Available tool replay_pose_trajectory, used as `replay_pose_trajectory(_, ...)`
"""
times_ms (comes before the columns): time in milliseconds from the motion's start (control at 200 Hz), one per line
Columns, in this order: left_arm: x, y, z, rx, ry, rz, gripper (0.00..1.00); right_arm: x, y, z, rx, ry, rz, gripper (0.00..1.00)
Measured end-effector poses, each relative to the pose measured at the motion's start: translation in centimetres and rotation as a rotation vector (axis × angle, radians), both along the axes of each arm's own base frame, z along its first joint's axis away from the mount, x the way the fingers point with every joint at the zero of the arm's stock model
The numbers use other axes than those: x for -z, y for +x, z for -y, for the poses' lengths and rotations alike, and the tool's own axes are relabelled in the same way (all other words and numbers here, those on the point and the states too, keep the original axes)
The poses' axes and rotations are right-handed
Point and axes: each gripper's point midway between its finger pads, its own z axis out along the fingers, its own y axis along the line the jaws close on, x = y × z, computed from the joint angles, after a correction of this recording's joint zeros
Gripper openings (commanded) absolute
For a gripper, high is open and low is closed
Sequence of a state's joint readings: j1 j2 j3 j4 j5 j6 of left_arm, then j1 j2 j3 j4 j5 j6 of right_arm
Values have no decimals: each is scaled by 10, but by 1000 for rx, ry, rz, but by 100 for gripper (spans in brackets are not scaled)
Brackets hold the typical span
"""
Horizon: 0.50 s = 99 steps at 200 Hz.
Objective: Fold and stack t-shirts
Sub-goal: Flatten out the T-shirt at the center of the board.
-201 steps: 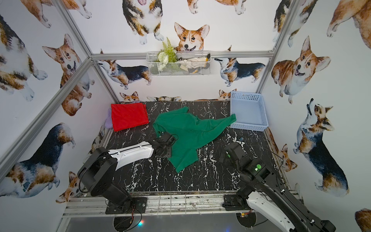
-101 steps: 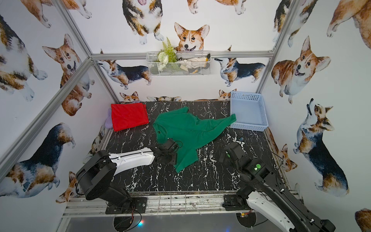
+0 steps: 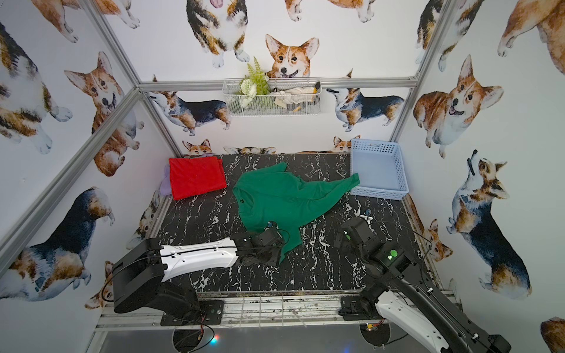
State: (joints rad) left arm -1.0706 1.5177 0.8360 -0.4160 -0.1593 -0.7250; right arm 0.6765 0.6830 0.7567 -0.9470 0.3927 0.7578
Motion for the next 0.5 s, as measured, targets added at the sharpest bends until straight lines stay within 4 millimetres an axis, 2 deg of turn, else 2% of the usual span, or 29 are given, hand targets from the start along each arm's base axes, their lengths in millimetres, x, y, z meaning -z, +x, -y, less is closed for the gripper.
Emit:
replay_pose_trajectory(120,11,-5,2,16,32,-19,59,0,0,0,0,0,0,100)
replay_pose_trajectory(190,16,-6,8,27,47,-28,56,0,0,0,0,0,0,100)
replay_pose_trajectory(245,17,-4,15,32,43,-26,45,0,0,0,0,1,1,100)
replay_pose_trajectory(305,23,-3,16,25,58,-31,16,-1,0,0,0,2,2,100)
replay_pose_trajectory(350,27,-1,14,18,83,-20,0,-1,0,0,0,2,2,100)
replay_pose_trajectory(495,18,7,6,-20,106,25,0,0,0,0,0,1,1,100)
